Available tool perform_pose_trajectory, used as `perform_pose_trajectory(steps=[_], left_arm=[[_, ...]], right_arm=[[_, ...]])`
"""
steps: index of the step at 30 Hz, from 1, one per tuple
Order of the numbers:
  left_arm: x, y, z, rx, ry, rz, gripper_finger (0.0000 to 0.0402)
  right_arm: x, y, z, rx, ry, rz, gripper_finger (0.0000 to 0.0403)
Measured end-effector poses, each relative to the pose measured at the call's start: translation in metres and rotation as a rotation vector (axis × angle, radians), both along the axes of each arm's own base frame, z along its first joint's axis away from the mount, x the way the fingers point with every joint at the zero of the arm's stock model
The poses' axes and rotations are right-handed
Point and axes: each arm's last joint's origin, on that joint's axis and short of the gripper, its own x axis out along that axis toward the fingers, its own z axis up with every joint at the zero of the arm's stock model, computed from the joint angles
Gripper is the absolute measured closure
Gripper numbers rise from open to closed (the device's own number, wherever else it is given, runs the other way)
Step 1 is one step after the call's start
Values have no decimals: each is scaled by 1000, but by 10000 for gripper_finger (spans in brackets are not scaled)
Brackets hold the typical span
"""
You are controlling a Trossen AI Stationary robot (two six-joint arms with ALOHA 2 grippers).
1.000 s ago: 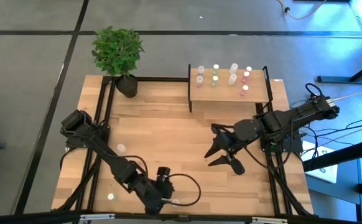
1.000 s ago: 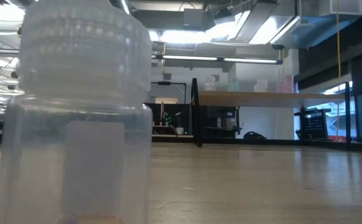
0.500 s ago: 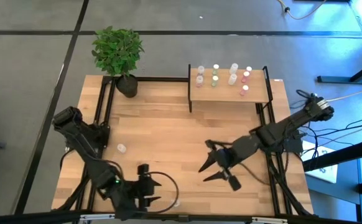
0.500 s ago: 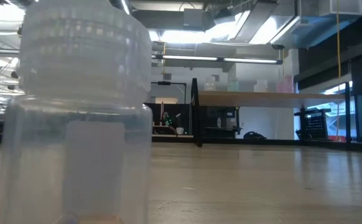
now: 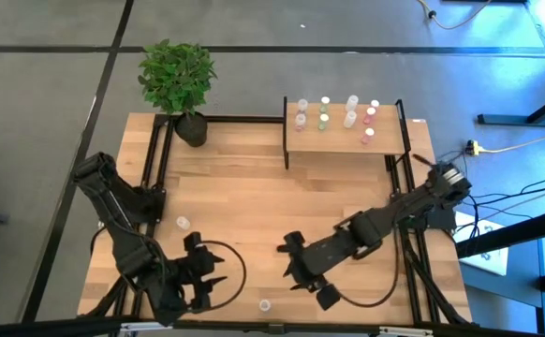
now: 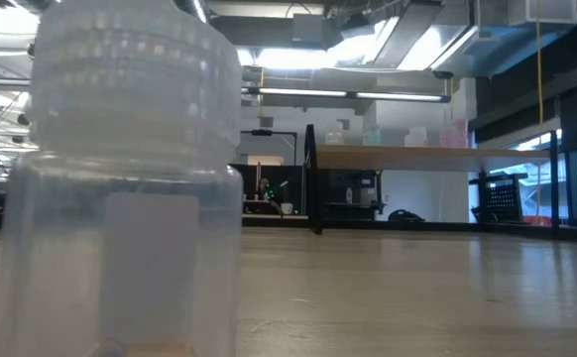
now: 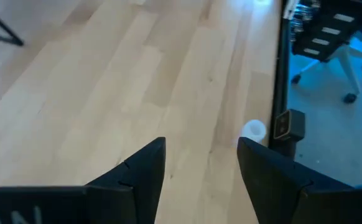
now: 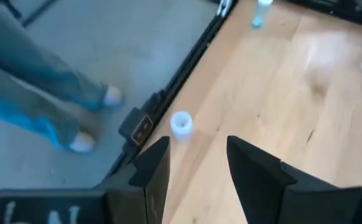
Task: Pick and place medicine bottles onto shelf by color
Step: Put the transparent pill bottle aligned with the other transparent pill bottles on the shelf
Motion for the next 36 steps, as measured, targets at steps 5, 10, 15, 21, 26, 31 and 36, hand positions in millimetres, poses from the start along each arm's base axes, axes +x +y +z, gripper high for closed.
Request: perform_pose_trajectory(steps=[5, 10, 15, 21, 26, 31, 36], left_arm=[[-4, 4, -1, -3, 15, 48, 208], [-8, 2, -1, -12, 12, 48, 208], [-14, -4, 0, 6, -12, 29, 208], [-25, -12, 0, 12, -23, -9, 208], [-34, -18, 1, 34, -67, -18, 208], [-39, -21, 2, 29, -100, -9, 208], [-42, -23, 2, 15, -105, -5, 208]], right_arm=[[20, 12, 0, -115, 42, 79, 242], [36, 24, 1, -108, 59, 70, 242], [48, 29, 2, -69, 69, 64, 242], [66, 23, -14, -17, 150, -43, 236], [74, 22, -31, 30, 218, 14, 208], [77, 24, -37, 8, 211, 33, 176], [82, 29, -53, -94, 185, 16, 163]])
